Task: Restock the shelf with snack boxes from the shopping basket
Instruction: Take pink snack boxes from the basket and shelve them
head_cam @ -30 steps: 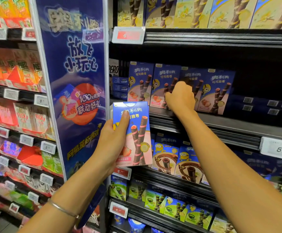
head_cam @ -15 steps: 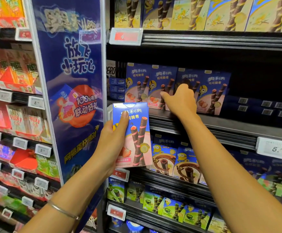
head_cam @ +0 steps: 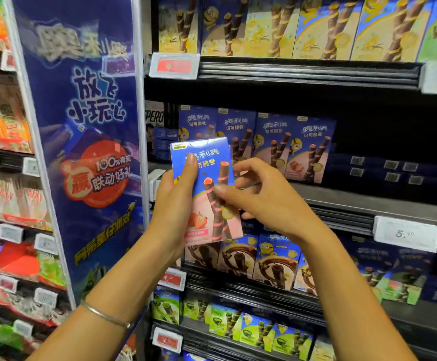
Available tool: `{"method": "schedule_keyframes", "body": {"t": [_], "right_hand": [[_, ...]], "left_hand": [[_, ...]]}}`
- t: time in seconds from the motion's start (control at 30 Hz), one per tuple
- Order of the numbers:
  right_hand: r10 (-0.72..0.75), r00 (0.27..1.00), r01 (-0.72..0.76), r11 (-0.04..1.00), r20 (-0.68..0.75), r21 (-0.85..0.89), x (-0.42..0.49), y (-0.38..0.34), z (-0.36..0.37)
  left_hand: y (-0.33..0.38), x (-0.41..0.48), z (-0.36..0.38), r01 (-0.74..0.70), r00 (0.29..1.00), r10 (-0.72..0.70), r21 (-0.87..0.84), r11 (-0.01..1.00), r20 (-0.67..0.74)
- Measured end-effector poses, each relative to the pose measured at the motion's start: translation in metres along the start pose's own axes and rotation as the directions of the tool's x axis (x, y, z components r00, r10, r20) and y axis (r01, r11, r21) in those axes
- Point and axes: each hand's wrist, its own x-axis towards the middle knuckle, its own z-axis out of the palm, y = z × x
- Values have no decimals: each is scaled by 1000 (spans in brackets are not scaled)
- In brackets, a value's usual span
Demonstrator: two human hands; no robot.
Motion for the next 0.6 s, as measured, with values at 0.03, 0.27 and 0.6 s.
{"method": "schedule_keyframes", "body": {"t": [0.03,0.27,0.6], "right_hand": [[-7,1000,7,1000,2,-18,-1,0,0],[-45,999,45,999,-12,-10,-5,4,-11],[-24,974,61,986,-225,157,-10,14,-62]], "left_hand": [[2,0,3,4,1000,-4,-12,1000,-2],[6,2,17,-8,997,11,-29,1000,80],[-8,15,3,-51,979,65,80,995,-193]]}}
